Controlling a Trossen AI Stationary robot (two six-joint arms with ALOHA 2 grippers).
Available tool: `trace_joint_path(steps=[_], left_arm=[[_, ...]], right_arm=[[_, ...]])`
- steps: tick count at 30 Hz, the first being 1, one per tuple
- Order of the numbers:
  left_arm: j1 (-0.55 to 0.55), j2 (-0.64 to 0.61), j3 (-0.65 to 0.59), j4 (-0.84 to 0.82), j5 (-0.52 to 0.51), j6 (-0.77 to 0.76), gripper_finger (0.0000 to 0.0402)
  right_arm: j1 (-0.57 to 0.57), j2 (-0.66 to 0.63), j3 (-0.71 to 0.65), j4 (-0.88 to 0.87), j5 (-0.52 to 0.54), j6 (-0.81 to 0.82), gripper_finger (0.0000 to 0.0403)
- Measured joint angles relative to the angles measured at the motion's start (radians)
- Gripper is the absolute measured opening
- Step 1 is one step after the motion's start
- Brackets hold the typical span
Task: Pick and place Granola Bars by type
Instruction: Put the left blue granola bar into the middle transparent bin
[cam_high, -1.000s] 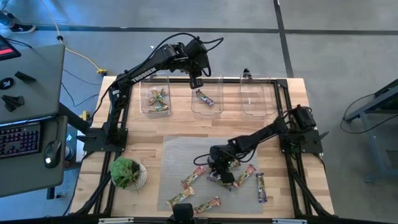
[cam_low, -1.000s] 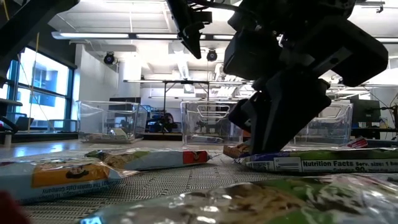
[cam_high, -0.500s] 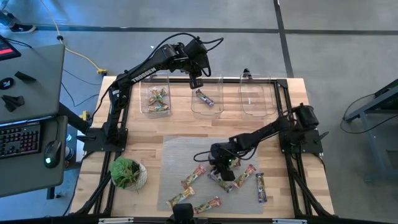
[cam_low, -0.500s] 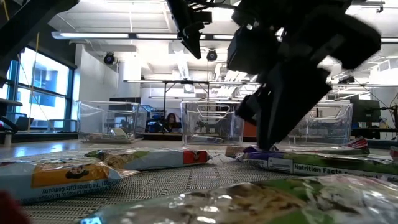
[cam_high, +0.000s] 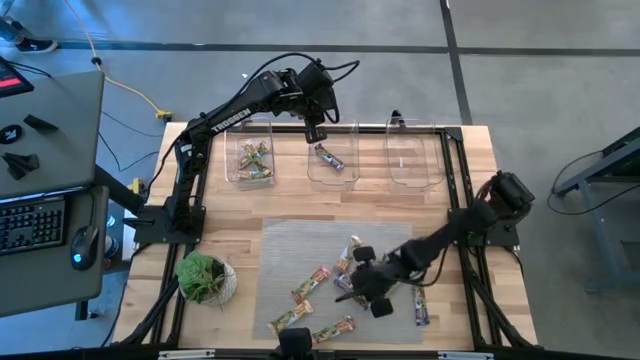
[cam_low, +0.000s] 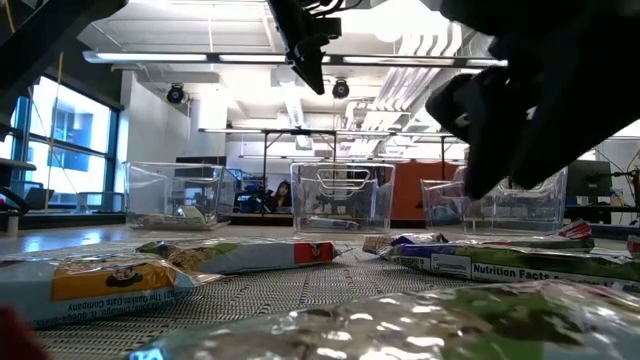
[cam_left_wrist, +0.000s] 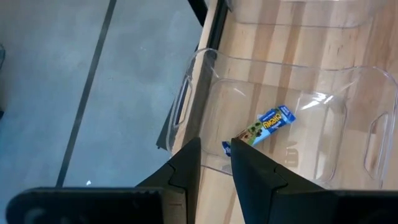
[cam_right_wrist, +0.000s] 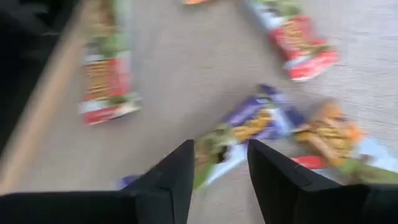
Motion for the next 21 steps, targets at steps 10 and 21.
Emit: trace_joint_path(steps=[10,21], left_arm=[[0.000,0.000,0.000,-0.016,0.000,-0.027,0.0083],[0.000,0.000,0.000,-0.018,0.000,-0.031,0.0083]], right_arm=[[0.053,0.082,0.000,0.103,0.073,0.194,0.0136],[0.066,0.082,0.000,-0.004,0.141,0.177,0.0136]])
